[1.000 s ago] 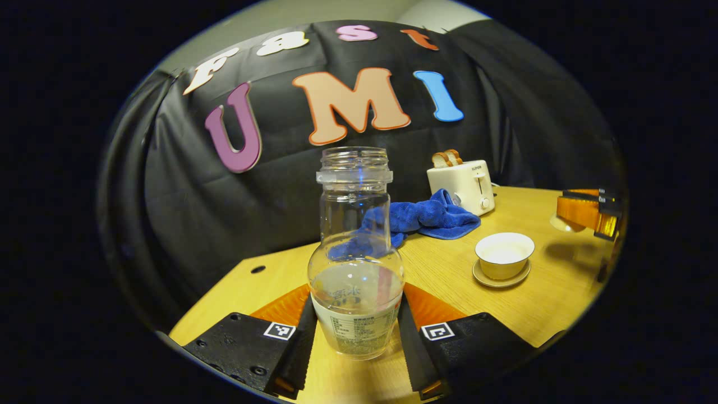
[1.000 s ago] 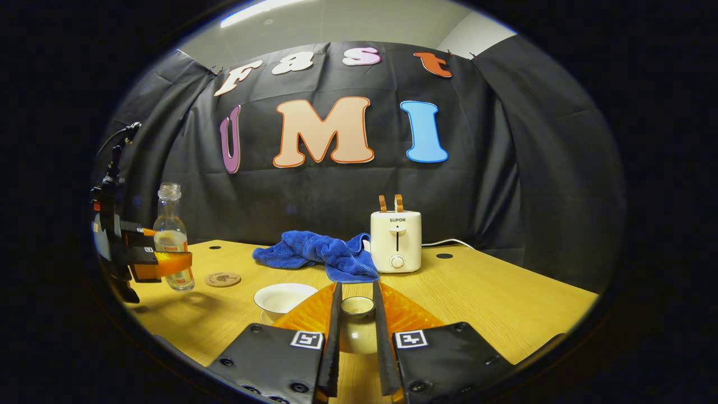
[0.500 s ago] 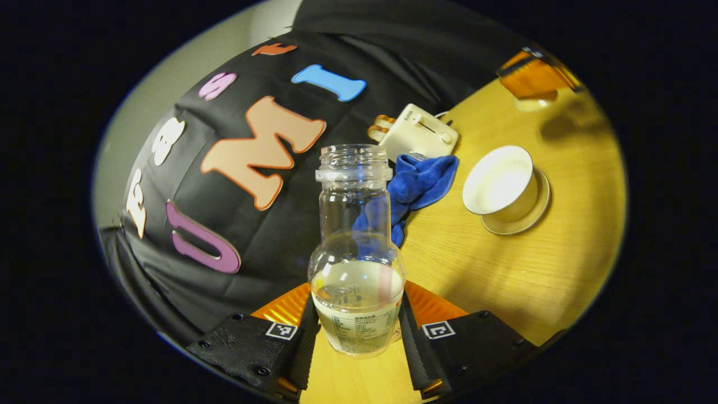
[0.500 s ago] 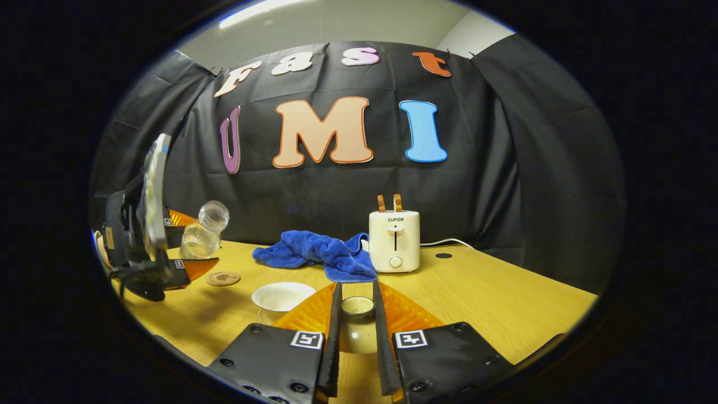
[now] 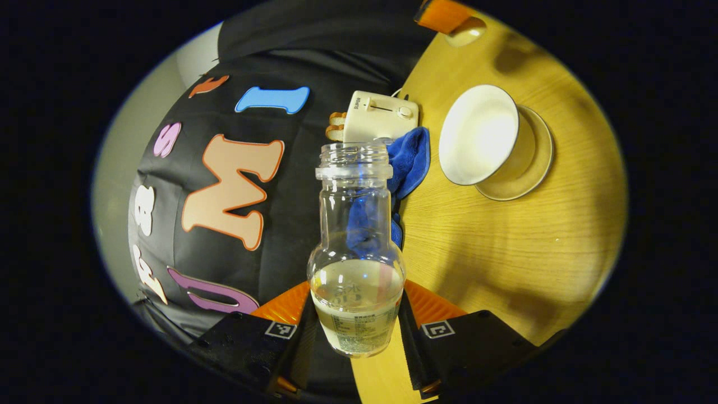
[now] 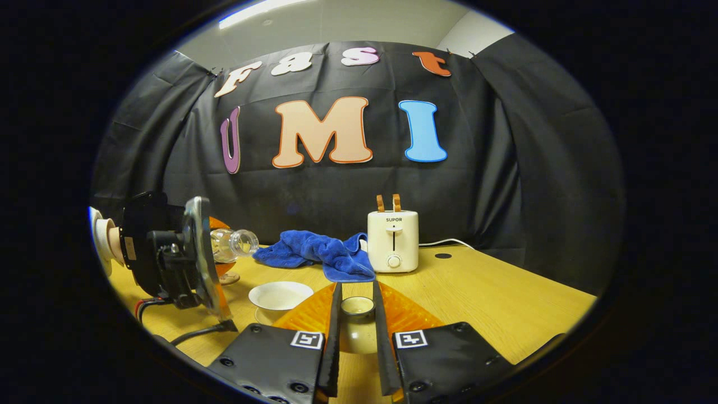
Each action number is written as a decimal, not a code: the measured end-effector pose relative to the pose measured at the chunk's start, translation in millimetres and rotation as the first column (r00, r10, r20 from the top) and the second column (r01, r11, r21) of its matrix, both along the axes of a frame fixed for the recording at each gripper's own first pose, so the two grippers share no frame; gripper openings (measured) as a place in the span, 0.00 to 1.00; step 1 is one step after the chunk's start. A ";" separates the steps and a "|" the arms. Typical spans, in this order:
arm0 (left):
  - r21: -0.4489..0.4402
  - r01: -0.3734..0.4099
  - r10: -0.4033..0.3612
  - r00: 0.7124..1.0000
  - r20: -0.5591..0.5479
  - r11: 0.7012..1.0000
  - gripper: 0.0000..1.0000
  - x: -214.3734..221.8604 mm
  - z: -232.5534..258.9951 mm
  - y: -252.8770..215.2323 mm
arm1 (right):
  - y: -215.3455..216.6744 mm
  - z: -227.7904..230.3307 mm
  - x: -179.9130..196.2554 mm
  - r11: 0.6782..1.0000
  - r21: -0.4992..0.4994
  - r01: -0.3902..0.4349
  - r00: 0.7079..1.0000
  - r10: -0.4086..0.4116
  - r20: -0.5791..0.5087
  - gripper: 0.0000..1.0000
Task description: Open the teacup lid with one hand, grasp the water bottle and pour water into the teacup with the other hand; after pouring, place the water bottle on the coaster and then close the teacup lid.
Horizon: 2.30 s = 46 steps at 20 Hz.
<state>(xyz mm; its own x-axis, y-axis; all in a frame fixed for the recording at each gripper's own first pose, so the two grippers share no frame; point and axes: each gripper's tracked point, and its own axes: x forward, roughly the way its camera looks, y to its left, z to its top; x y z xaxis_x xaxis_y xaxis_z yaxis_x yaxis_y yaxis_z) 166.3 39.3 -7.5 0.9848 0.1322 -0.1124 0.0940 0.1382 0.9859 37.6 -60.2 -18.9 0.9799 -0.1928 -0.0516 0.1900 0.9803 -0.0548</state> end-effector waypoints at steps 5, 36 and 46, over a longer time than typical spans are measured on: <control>0.161 0.030 -0.028 0.999 -0.015 0.986 0.65 4.5 7.3 -5.9 | -7.2 -0.1 -1.4 1.000 -0.001 0.015 1.000 -0.015 0.000 0.33; 0.556 0.065 -0.059 0.998 -0.028 0.828 0.65 4.7 51.1 -22.2 | -8.3 0.7 -1.7 1.000 -0.005 0.020 1.000 -0.020 0.004 0.32; 0.620 0.055 -0.100 0.994 0.038 0.783 0.65 7.8 81.6 -27.5 | -9.0 -0.1 -2.6 1.000 -0.005 0.020 1.000 -0.020 0.004 0.32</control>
